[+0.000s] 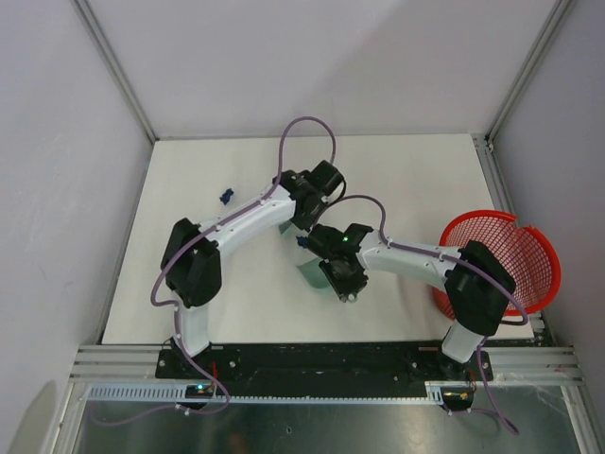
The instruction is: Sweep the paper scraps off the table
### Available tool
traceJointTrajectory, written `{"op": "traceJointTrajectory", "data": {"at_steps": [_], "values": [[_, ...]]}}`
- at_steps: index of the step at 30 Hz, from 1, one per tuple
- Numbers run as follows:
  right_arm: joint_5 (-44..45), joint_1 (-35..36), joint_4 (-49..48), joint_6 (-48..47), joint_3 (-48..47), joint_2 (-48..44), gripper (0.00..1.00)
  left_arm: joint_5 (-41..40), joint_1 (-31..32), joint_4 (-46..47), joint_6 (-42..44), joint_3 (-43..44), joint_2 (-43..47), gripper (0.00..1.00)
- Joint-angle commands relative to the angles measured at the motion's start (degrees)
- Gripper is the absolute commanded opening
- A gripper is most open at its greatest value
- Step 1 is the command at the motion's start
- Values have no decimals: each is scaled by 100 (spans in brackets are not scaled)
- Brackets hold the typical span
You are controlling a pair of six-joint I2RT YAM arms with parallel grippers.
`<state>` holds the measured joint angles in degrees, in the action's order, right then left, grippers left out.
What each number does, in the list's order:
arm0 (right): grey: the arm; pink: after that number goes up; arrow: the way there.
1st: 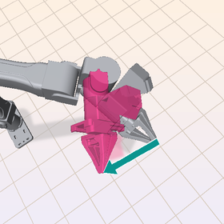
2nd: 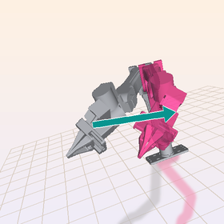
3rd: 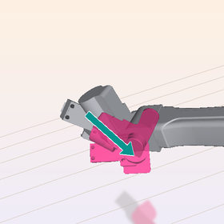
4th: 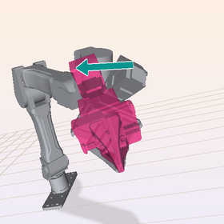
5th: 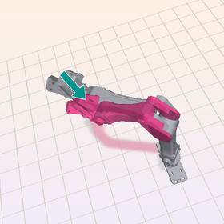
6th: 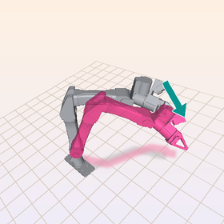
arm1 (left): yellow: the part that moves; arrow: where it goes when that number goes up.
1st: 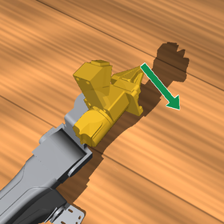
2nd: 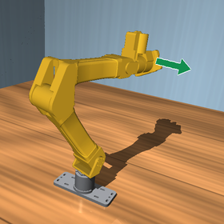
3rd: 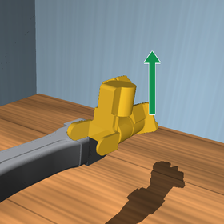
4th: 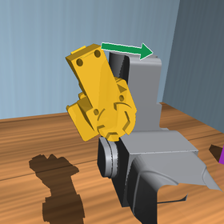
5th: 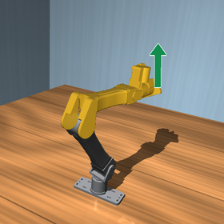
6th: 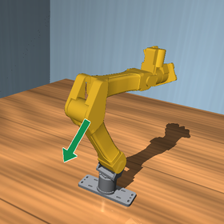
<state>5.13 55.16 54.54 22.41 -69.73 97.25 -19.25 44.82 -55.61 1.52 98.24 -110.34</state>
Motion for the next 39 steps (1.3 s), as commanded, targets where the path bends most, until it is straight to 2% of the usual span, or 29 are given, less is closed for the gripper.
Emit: {"op": "traceJointTrajectory", "data": {"at_steps": [1, 10, 16, 20, 28, 39], "values": [[221, 17, -279, 35, -14, 6, 0, 846, 190, -176, -204, -461, 694, 0], [234, 9, -487, 67, 44, -26, 0, 1794, 212, -175, -592, -1157, 1589, 0], [349, 5, -528, 104, 109, -158, 0, 2513, 215, -169, -733, -1417, 1836, 0], [400, 16, -535, 125, 167, -267, 0, 2715, 217, -176, -788, -1466, 1930, 0], [565, 30, -648, 183, 360, -522, 0, 2741, 214, -183, -985, -1553, 2346, 0], [919, 242, -786, 344, 486, -891, 0, 2042, 213, -394, -1426, -1879, 3090, 0]]}}
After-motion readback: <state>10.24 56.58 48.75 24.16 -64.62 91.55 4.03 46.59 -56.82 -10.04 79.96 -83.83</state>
